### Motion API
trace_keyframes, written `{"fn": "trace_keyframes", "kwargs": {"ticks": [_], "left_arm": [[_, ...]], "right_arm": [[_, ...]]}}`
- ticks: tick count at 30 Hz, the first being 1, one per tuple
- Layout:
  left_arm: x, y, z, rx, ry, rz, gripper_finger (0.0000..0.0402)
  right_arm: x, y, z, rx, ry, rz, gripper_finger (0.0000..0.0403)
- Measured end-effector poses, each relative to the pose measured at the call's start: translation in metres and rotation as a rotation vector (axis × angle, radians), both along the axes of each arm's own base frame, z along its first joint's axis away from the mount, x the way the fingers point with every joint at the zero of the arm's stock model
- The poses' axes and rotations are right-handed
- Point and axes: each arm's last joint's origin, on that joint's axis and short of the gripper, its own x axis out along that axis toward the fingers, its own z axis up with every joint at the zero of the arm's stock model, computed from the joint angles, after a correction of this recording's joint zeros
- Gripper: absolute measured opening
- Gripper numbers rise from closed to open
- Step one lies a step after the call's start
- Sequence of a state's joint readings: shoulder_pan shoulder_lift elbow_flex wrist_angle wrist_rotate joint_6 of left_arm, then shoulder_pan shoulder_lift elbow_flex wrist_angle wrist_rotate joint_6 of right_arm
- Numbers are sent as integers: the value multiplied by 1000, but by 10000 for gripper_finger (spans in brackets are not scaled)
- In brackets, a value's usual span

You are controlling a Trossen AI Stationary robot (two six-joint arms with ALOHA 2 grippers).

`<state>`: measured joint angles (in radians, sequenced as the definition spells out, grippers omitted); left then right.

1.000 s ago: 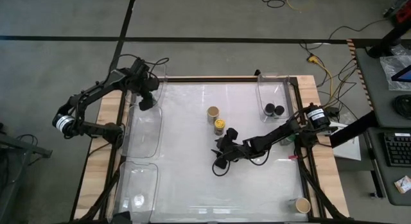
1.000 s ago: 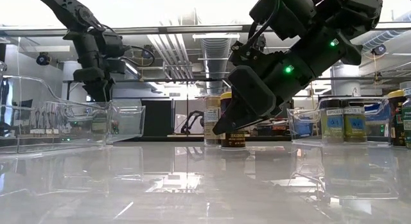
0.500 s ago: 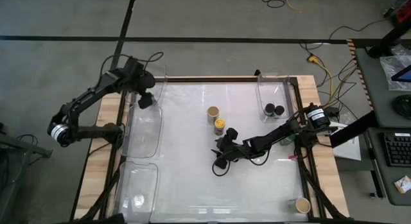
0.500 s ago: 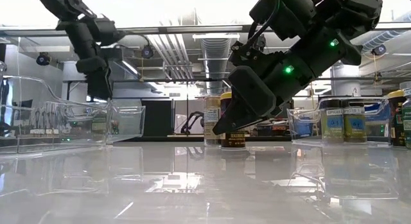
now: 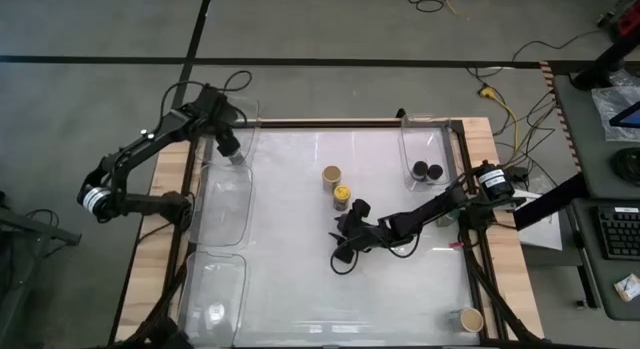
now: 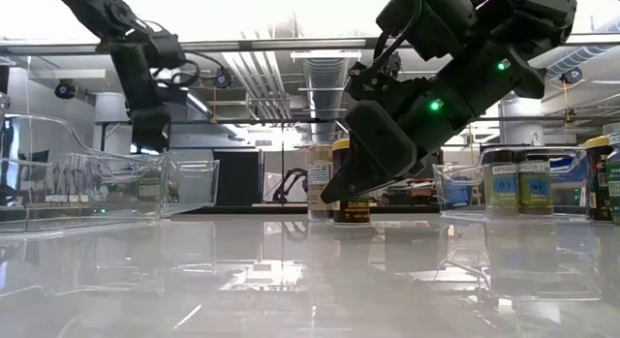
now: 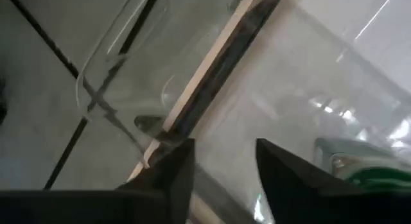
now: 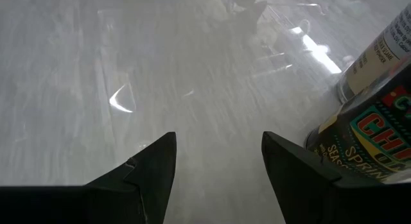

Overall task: Sort spices by type
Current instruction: Move the bottom green spice bottle to the center of the table

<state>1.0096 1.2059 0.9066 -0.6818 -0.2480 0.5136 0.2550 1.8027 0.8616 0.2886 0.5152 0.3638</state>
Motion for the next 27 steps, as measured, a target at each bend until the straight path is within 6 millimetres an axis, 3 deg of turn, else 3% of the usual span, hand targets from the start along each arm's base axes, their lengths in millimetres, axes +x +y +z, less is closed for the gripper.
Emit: {"fn": "trace_keyframes", "kwargs": {"ticks": [5,7,16,27], "left_arm": [[4,13,3,-94,9,27,36],[7,19,4,-147,24,47,10],[17,33,-5,-339,14,67,2],[18,29,-3,-378,-52,38,0]], "right_arm": [[0,0,0,-1,0,0,219],[0,0,0,-1,0,0,219],[0,0,0,2,-1,-1,219],[0,0,0,0,0,0,219]]}}
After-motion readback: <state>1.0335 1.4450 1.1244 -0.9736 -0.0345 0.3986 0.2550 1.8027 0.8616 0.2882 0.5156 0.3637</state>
